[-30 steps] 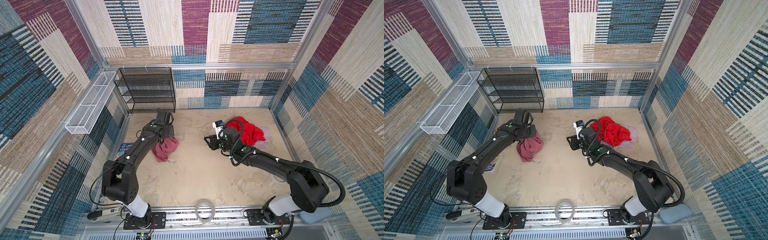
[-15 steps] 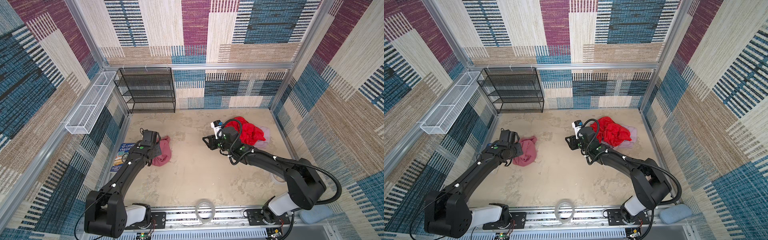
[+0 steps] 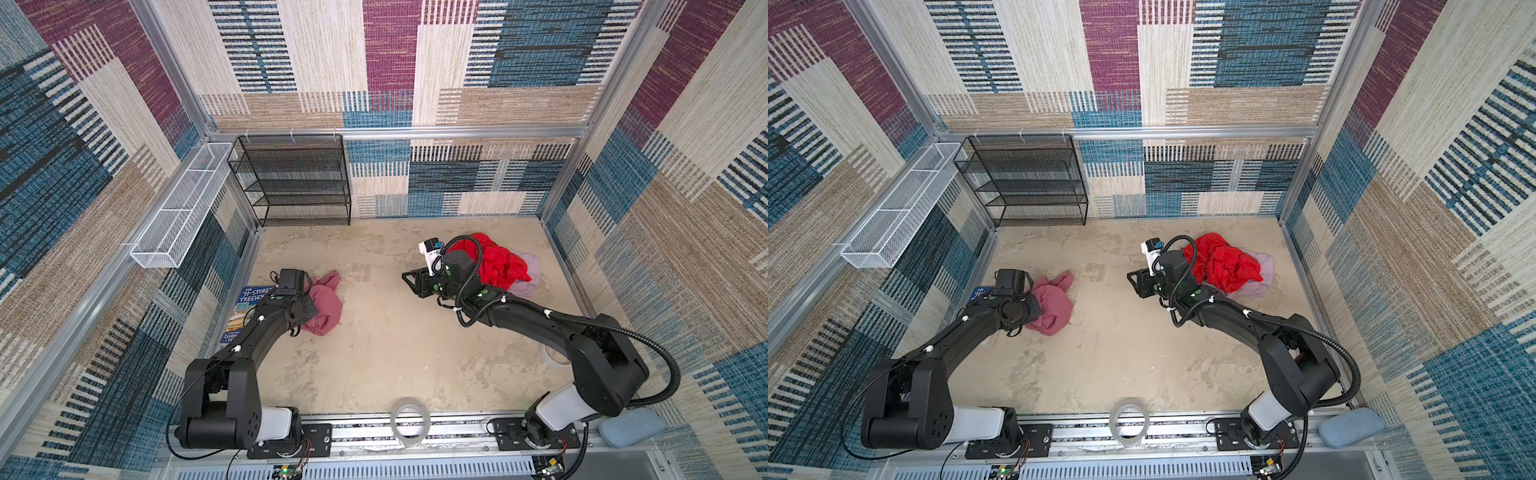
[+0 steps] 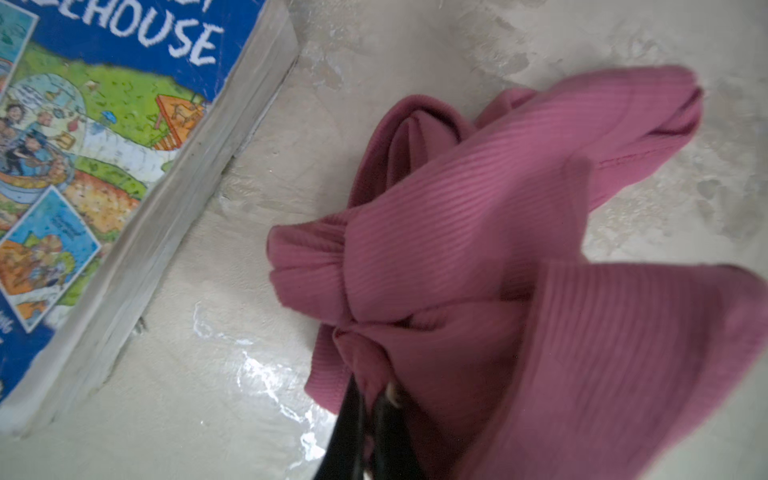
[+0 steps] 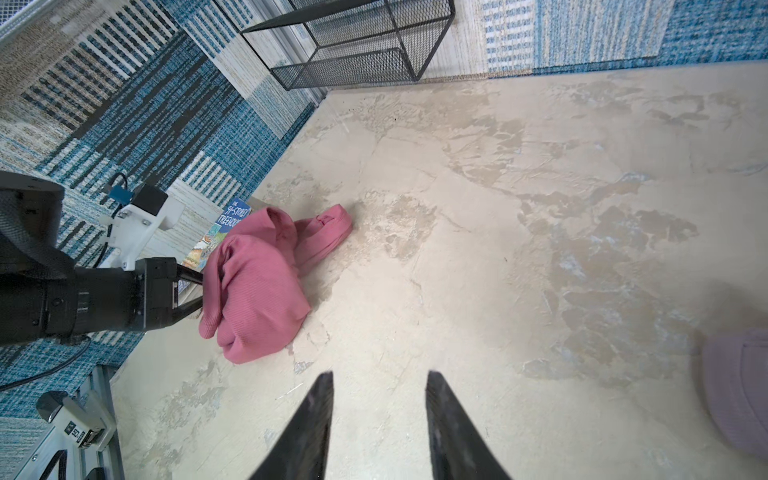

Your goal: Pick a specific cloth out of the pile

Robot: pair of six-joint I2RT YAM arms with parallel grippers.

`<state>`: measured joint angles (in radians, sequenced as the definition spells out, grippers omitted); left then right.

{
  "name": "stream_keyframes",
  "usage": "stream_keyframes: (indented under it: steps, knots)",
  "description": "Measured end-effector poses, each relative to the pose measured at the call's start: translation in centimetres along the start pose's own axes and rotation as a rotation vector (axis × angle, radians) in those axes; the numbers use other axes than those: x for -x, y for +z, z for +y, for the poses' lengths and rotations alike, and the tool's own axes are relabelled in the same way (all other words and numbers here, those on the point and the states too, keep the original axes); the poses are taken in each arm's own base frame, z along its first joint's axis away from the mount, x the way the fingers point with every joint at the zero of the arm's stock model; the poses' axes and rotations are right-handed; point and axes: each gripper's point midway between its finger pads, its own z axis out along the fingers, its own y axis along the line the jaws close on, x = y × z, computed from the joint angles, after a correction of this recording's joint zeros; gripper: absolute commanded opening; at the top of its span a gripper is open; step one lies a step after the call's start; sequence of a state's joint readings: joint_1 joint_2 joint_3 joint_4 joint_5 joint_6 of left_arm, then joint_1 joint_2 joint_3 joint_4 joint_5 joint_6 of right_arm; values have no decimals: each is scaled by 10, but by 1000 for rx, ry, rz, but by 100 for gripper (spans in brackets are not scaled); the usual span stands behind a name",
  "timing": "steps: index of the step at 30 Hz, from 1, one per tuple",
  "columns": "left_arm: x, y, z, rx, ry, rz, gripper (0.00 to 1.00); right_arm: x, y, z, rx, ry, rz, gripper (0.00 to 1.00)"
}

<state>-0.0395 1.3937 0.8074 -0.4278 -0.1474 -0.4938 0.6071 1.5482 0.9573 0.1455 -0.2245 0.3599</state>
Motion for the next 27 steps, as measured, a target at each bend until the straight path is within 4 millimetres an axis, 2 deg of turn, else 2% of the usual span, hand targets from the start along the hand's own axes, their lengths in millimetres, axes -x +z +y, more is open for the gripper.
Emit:
stream_keyframes:
  steps: [3,5,10,18,23,27]
  knots:
    - [0,3,-4,-23,-5,8,1,-5,-2,-2,-3,6,7,40]
    - [1,3,-6,-33,-7,3,13,-5,-4,-1,-3,6,5,40]
    - [9,-14,-10,-76,-14,-41,28,-3,-7,-2,-14,5,-7,40]
    - [18,-45,-10,-113,-22,-114,29,-1,-7,-4,-24,4,-13,40]
    - [20,-58,-9,-125,-17,-139,29,11,-8,-5,-50,-10,-46,40]
    - [25,-66,-13,-145,-14,-165,29,25,-19,-7,-89,-35,-90,41]
